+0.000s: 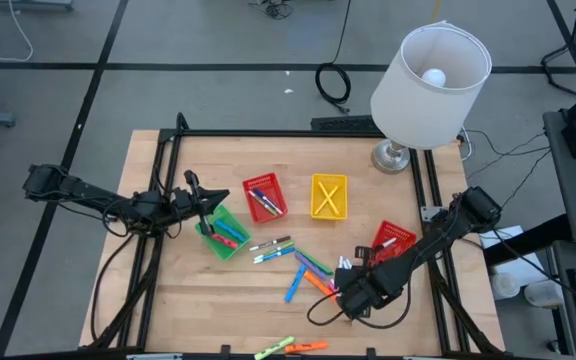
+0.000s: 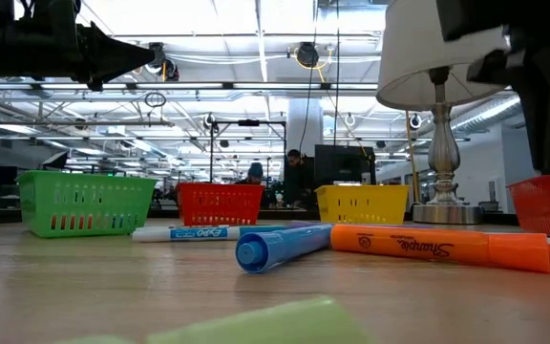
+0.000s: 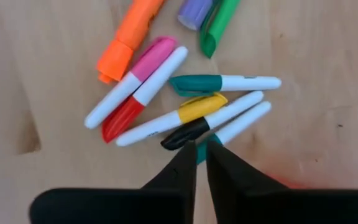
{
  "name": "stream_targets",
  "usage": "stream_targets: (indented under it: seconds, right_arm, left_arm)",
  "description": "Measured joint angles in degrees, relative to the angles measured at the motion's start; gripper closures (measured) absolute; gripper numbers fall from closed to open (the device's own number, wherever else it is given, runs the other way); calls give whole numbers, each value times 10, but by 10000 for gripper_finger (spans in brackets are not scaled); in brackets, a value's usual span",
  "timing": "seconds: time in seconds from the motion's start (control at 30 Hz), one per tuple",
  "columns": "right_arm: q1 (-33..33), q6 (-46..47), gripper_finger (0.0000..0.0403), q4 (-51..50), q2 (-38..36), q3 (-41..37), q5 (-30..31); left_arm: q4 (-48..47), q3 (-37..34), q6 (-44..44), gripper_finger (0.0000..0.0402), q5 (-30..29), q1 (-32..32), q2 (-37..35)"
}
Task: Pick & Place Markers
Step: Put the right small green highlighter pen into the right red bin
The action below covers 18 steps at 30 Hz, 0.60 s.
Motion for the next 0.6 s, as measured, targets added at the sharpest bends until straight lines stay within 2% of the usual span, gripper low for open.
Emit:
stream_targets:
  seconds: [0.17,0.33,0.6]
  right_arm:
    - [-15,12,330,61,0,-52,-4]
    - [-31,18,293,62,0,-80,-3]
    - [-45,32,292,69,0,-99,-4]
  left_arm:
    - [0,0,2,376,0,0,0]
    - [-1,0,2,376,0,0,0]
    - [-2,0,2,376,0,0,0]
